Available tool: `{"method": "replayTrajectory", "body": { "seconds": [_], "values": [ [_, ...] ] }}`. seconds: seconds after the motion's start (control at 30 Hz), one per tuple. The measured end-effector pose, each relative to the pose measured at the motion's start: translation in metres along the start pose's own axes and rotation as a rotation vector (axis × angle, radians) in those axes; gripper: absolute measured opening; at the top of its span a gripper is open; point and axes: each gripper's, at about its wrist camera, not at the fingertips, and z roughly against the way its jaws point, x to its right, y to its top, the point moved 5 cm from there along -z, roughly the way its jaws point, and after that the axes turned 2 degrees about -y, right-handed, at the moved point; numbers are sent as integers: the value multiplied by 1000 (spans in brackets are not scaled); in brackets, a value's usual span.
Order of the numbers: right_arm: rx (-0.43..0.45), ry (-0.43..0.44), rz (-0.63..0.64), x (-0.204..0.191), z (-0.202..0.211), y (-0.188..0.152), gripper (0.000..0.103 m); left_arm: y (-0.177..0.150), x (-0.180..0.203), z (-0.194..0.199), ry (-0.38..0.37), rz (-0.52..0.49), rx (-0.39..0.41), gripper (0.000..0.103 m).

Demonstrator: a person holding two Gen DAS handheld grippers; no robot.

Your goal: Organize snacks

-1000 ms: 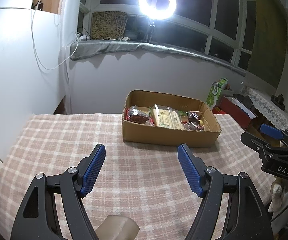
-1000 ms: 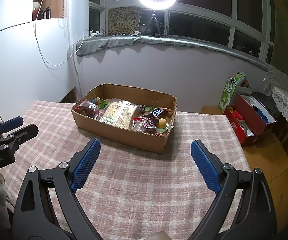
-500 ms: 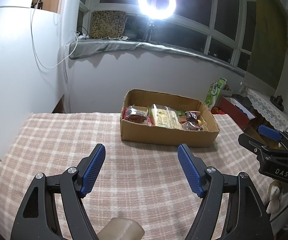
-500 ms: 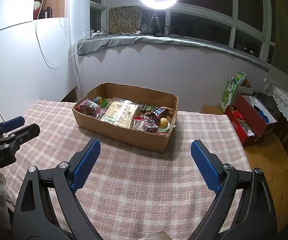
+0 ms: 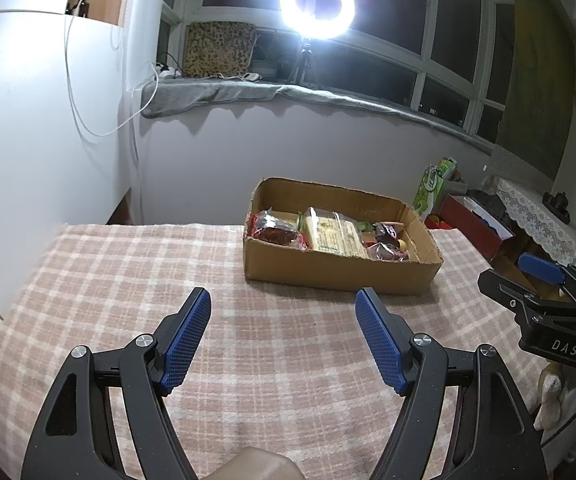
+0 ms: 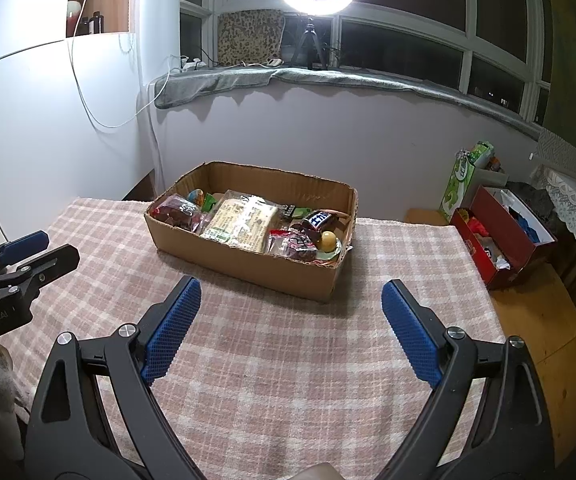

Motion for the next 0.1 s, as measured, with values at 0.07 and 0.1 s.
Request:
{"method": "replayTrajectory", "body": {
  "seconds": [0.07,0.1],
  "values": [
    [-1,0,-1,0,0,0,94,-1,1,-1,-3,-3,-2,75],
    [-2,-1,0,0,-1,0,94,-1,1,-2,-3,-2,-3,75]
  ]
}}
